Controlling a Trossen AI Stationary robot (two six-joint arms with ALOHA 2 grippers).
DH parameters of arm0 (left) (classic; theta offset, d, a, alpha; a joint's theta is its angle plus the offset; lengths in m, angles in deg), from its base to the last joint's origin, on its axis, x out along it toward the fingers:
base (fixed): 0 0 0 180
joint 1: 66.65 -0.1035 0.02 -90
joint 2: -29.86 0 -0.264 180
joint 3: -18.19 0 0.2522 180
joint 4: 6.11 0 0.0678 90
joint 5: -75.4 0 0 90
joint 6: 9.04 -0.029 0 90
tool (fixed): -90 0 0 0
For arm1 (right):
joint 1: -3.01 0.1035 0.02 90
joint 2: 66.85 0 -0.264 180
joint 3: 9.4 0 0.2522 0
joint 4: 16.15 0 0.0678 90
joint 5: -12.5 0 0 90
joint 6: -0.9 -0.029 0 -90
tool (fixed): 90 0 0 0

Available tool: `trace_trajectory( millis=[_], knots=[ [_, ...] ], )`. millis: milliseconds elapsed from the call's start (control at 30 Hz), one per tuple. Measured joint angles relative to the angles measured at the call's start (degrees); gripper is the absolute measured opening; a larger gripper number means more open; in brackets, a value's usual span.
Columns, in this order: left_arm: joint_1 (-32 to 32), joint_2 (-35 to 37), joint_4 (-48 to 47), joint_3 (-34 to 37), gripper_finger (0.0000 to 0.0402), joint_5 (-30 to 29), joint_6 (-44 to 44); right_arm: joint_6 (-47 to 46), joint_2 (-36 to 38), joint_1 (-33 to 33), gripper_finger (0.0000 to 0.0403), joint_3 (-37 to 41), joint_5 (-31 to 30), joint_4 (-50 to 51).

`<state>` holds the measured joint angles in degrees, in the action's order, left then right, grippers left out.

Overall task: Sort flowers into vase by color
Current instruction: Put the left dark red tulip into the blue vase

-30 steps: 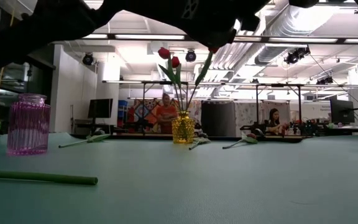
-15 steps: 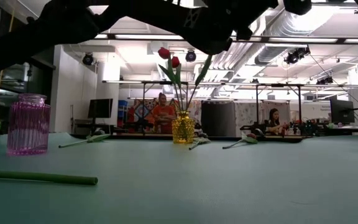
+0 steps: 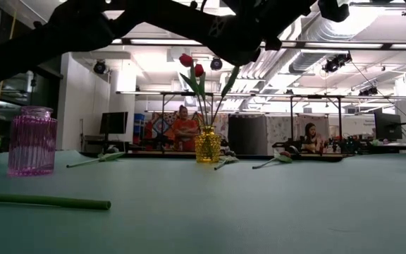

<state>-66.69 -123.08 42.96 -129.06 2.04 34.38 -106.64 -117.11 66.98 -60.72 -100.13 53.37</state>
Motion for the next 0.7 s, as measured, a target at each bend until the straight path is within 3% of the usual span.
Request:
trace_trajectory(
  millis=[467,700],
  knots=[
    [-0.4,0.0,0.0,0.0,0.0000,0.3,0.0,7.1,0.0,-5.7,0.0000,0.0,-3.0,-3.4],
    [-0.7,0.0,0.1,0.0,0.0000,0.4,0.0,12.1,0.8,-6.1,0.0000,-1.2,0.5,-4.4]
  ],
)
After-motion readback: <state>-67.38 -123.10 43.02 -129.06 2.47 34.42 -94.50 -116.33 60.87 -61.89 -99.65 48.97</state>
